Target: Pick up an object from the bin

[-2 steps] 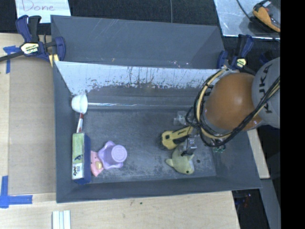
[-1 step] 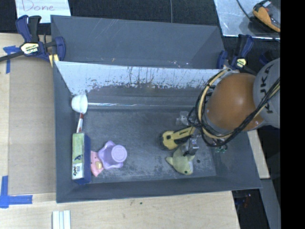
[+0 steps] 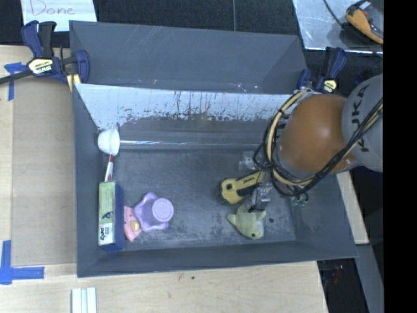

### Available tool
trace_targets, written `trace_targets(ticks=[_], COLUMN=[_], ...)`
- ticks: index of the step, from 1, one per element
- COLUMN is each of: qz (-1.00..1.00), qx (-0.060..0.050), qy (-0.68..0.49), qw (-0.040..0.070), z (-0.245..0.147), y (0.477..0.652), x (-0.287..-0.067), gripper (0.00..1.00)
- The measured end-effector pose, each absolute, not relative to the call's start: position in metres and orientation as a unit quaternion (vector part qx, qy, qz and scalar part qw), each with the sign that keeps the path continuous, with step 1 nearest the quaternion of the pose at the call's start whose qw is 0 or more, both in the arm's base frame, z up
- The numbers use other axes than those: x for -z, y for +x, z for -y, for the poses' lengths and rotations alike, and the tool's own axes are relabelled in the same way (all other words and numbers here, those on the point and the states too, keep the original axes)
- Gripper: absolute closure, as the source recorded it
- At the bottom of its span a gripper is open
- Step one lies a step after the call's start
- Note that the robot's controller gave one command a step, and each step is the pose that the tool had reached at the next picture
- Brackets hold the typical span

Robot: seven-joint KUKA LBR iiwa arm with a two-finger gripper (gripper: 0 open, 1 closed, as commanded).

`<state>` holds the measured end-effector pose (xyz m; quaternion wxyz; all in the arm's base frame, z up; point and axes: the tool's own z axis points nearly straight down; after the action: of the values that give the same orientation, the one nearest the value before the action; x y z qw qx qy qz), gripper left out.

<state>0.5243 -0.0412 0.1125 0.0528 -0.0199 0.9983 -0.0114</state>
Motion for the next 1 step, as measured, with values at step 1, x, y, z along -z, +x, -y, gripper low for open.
trace_targets(ticks=[1], qz=[-0.998], qx=[0.005], qy=[-0.025], qw=[0.053], z=[0.0316], y=[0.5240], x=[-0.1126], gripper=[1.00])
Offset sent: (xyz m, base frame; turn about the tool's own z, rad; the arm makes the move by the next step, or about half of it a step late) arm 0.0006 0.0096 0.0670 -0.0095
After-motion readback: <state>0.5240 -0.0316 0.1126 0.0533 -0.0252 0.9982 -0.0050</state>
